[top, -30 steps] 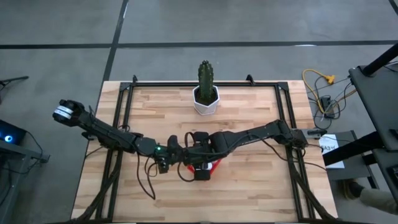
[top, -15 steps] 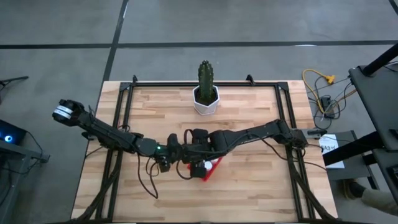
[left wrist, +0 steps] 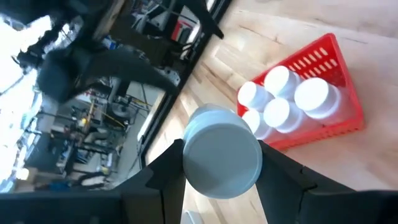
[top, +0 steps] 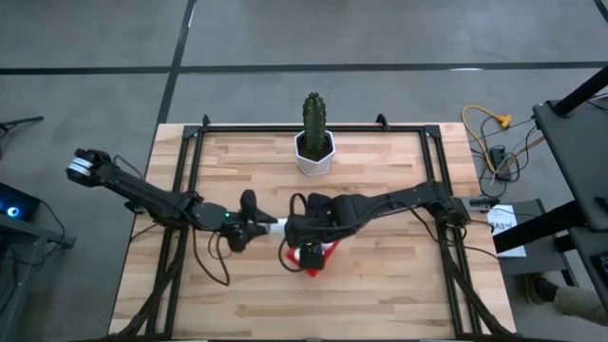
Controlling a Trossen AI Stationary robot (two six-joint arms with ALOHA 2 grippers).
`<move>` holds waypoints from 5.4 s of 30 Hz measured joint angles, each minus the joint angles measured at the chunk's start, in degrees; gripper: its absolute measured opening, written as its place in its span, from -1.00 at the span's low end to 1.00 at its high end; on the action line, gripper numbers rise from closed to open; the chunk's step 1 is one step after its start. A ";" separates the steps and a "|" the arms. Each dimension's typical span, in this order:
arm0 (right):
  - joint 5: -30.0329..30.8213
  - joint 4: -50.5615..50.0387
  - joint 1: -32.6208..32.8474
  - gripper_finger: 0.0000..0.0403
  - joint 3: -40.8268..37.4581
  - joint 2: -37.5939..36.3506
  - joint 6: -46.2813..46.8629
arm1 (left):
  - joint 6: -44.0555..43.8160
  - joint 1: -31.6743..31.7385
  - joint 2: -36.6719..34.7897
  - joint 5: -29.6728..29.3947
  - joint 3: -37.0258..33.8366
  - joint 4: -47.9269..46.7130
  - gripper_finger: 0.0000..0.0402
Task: Pick and place pill bottles into a basket
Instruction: Put the white pill bottle into the red bin
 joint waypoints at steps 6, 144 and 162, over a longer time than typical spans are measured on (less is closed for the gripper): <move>-1.05 -3.18 2.30 0.26 -0.75 0.00 1.33 | -4.30 -0.09 -6.41 0.19 -0.13 -6.93 -0.29; 20.18 76.95 3.13 -0.96 -92.38 -60.40 -15.49 | -14.61 1.51 -6.59 4.83 3.84 -13.59 -0.29; 15.39 79.67 3.17 -0.96 -106.94 -79.89 -23.67 | -23.85 12.13 13.09 13.27 24.80 -35.63 -0.29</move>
